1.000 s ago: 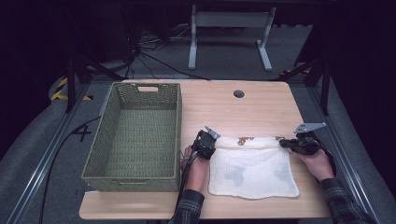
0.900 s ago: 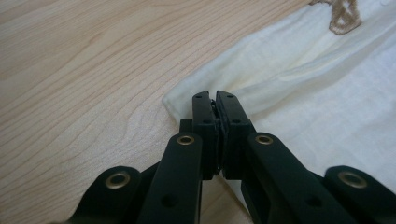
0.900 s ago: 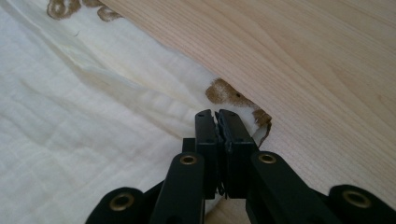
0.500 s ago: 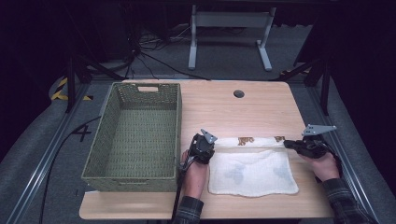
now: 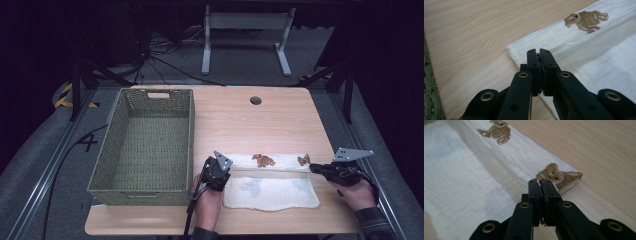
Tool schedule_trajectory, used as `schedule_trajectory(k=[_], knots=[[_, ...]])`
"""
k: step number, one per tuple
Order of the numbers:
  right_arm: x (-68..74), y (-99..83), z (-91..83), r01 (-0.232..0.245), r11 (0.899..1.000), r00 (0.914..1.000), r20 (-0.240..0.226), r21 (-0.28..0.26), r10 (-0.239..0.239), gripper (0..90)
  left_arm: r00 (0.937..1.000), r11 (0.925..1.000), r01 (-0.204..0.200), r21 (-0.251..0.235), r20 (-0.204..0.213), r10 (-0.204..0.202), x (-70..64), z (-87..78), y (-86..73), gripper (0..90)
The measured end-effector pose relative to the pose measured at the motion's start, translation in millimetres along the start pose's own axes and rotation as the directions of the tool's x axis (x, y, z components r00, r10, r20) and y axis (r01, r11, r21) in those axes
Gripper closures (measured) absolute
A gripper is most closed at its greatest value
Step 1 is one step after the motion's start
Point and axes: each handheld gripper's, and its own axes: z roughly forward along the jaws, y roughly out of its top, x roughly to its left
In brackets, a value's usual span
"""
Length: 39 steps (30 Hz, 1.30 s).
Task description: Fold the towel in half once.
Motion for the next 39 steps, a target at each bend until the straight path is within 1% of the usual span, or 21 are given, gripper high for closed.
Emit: schedule_trajectory(k=[3,6,9,12,16,19,20,23,25,30,33,37,38,39], knots=[[4.8,-4.5,-5.7,0.002,1.0,1.0,-0.009,-0.009,-0.002,87.0,0.9999,0.9999,-0.012,0.0,-0.001,0.012,-6.2,-8.1,-2.2,87.5],[11.5,-8.7,-9.3,0.015,1.0,0.9997,-0.019,-0.002,-0.015,87.0,0.9999,0.9999,-0.016,-0.004,0.004,0.016,-10.9,-13.8,-6.3,87.5],[16.7,-12.2,-10.1,0.03,0.999,0.9993,-0.022,0.012,-0.029,87.0,0.9998,0.9999,0.001,-0.013,0.02,-0.001,-11.7,-17.6,-12.1,87.5],[22.3,-15.3,-13.0,0.038,0.999,0.9988,-0.032,0.015,-0.037,86.9,0.9995,0.9999,0.006,-0.012,0.031,-0.005,-11.6,-20.7,-16.2,87.5],[27.9,-20.1,-17.6,0.038,0.999,0.9983,-0.045,0.014,-0.037,86.9,0.9983,0.9999,0.008,-0.012,0.057,-0.007,-12.0,-26.4,-20.7,87.5],[31.6,-24.7,-20.3,0.043,0.999,0.9976,-0.055,0.015,-0.042,86.8,0.9974,0.9998,-0.005,-0.017,0.071,0.006,-14.5,-33.4,-24.6,87.5],[33.4,-26.4,-21.9,0.044,0.999,0.9972,-0.061,0.012,-0.044,86.8,0.9971,0.9995,-0.016,-0.026,0.074,0.018,-14.8,-34.8,-26.1,87.5],[37.3,-28.6,-24.5,0.051,0.999,0.9963,-0.069,0.011,-0.05,86.8,0.9965,0.9998,-0.013,-0.017,0.083,0.014,-16.4,-37.5,-29.9,87.5],[39.2,-30.1,-26.1,0.059,0.998,0.9959,-0.069,0.008,-0.059,86.8,0.996,0.9998,-0.018,-0.009,0.087,0.019,-18.3,-38.8,-32.3,87.5],[43.0,-35.5,-30.6,0.053,0.999,0.9954,-0.08,0.009,-0.052,86.7,0.995,0.9995,-0.033,-0.004,0.094,0.033,-24.1,-44.0,-37.8,87.4],[45.1,-38.6,-31.8,0.053,0.999,0.9943,-0.093,0.013,-0.051,86.6,0.9941,0.999,-0.041,0.019,0.101,0.039,-26.6,-44.8,-41.7,87.4],[47.2,-41.6,-30.0,0.056,0.998,0.9925,-0.111,0.033,-0.053,86.5,0.9929,0.9983,-0.039,0.042,0.114,0.034,-29.1,-42.8,-47.4,87.2],[47.7,-42.2,-29.7,0.056,0.998,0.9922,-0.113,0.034,-0.052,86.5,0.9931,0.9986,-0.035,0.039,0.113,0.031,-29.8,-42.7,-48.6,87.2],[48.2,-42.9,-29.7,0.053,0.998,0.9919,-0.117,0.038,-0.048,86.5,0.9929,0.9984,-0.034,0.045,0.115,0.029,-29.7,-43.3,-49.2,87.3]])
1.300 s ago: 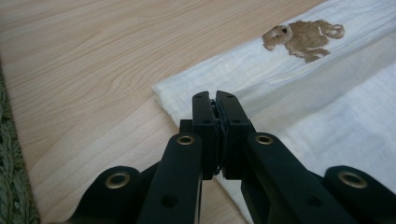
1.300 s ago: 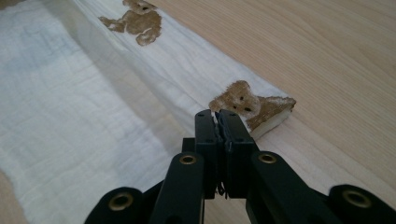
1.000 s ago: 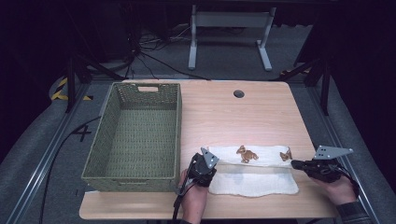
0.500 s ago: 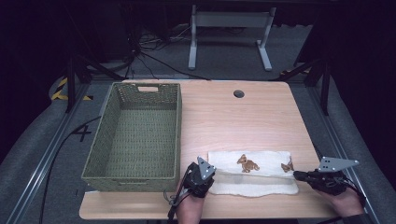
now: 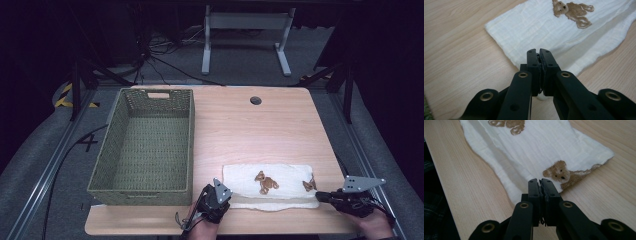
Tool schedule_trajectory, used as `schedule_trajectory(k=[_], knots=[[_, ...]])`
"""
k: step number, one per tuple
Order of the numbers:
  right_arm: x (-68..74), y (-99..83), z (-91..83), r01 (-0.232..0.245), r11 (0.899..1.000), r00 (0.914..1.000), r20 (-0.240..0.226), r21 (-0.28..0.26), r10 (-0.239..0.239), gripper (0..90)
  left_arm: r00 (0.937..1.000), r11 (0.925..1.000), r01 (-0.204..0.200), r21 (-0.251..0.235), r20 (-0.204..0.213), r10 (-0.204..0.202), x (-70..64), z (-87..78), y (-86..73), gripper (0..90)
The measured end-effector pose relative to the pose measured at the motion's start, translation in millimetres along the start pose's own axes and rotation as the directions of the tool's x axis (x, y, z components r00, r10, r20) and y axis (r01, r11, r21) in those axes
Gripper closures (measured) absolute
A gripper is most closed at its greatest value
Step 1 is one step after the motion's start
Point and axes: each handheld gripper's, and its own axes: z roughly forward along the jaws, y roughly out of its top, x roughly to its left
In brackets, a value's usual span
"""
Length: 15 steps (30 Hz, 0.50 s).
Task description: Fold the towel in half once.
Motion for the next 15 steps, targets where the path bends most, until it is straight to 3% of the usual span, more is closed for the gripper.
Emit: schedule_trajectory(k=[6,15], knots=[[0.4,-2.9,-0.7,-0.005,1.0,0.9998,-0.017,0.001,0.005,83.5,0.9998,0.9999,0.008,0.012,0.015,-0.009,2.6,-2.9,-3.6,86.1],[-3.6,0.1,-8.1,-0.023,0.998,0.9996,-0.02,-0.056,0.022,78.6,0.9999,0.9999,0.005,-0.013,0.012,-0.005,4.3,-9.8,9.7,72.5]])
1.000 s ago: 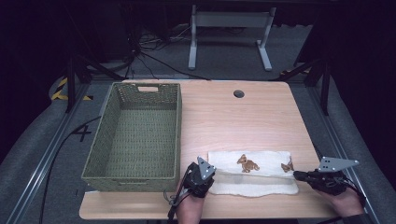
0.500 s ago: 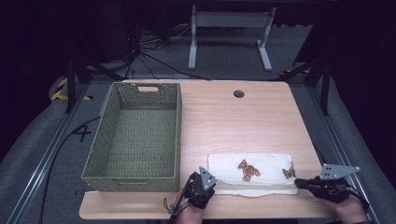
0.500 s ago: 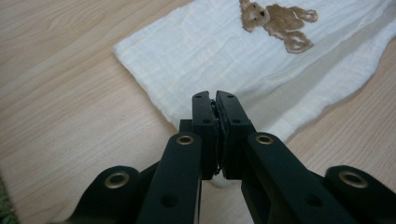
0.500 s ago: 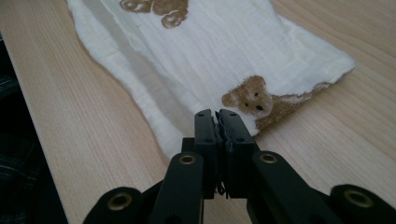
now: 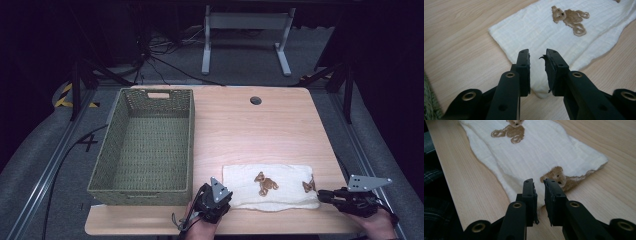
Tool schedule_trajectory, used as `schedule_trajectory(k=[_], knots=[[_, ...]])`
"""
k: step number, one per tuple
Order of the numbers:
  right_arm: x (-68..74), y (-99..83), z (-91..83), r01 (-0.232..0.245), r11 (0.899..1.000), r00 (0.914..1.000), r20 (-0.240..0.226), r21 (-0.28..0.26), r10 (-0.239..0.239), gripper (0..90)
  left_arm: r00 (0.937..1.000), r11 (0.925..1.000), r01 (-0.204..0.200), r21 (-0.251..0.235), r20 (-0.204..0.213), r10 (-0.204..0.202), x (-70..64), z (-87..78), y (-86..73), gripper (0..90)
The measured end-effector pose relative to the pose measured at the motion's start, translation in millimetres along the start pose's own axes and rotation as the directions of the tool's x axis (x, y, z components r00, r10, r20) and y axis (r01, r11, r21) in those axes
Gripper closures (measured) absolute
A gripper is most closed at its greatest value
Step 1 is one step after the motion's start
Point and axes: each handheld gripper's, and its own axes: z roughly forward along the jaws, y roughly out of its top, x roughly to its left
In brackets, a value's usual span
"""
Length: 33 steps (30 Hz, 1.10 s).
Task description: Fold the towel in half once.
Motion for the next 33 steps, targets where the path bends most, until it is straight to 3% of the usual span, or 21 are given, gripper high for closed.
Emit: schedule_trajectory(k=[5,12,18,27,33], knots=[[-6.0,4.9,-1.2,-0.003,1.0,0.9996,0.028,-0.017,0.003,76.9,0.9999,0.9997,0.004,0.026,-0.015,-0.003,2.8,12.3,10.0,65.6],[-35.0,22.7,9.1,-0.033,0.999,0.9942,0.101,-0.033,0.036,73.1,0.999,0.9986,-0.012,0.051,-0.044,0.014,13.4,37.3,31.5,62.0],[-57.3,34.5,24.3,-0.066,0.997,0.9898,0.124,-0.029,0.069,72.9,0.9978,0.997,-0.01,0.076,-0.065,0.015,26.6,54.1,47.0,60.9],[-81.0,43.3,58.3,-0.101,0.994,0.9891,0.113,0.049,0.095,72.5,0.9957,0.9933,0.027,0.112,-0.092,-0.016,48.8,76.8,57.5,60.2],[-84.2,38.8,62.1,-0.124,0.989,0.988,0.102,0.079,0.116,73.2,0.9936,0.9904,0.061,0.124,-0.102,-0.048,59.7,82.1,53.4,60.3]])
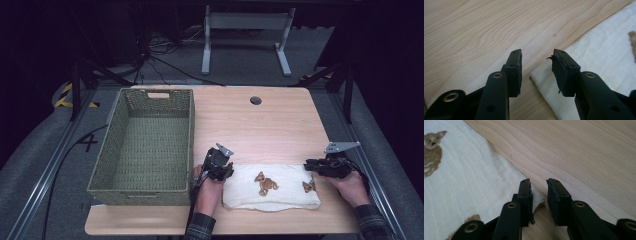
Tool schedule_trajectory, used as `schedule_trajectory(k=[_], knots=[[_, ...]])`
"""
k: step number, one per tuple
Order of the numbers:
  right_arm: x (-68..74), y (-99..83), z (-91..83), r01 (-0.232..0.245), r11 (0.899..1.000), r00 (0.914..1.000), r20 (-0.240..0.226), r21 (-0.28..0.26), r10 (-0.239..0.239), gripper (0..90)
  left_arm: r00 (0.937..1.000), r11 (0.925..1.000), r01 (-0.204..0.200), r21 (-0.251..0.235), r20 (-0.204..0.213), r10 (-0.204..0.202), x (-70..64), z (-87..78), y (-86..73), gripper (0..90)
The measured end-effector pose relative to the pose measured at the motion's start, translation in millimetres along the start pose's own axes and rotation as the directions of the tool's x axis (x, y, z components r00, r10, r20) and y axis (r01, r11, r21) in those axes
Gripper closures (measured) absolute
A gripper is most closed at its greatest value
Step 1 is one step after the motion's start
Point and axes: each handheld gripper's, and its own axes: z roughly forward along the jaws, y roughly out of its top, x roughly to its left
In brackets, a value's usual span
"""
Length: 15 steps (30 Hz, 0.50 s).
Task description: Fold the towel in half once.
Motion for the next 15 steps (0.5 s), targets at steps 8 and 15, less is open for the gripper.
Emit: schedule_trajectory(k=[8,15], knots=[[1.3,-0.9,0.3,-0.004,1.0,0.9999,-0.015,0.002,0.004,85.8,0.9993,0.9999,0.0,0.011,0.038,0.0,2.7,5.9,-2.0,63.9],[2.4,0.8,0.5,0.017,1.0,0.9997,0.017,0.006,-0.017,87.3,0.9955,0.9999,-0.001,0.013,0.095,0.0,4.4,6.0,-2.0,86.3]])
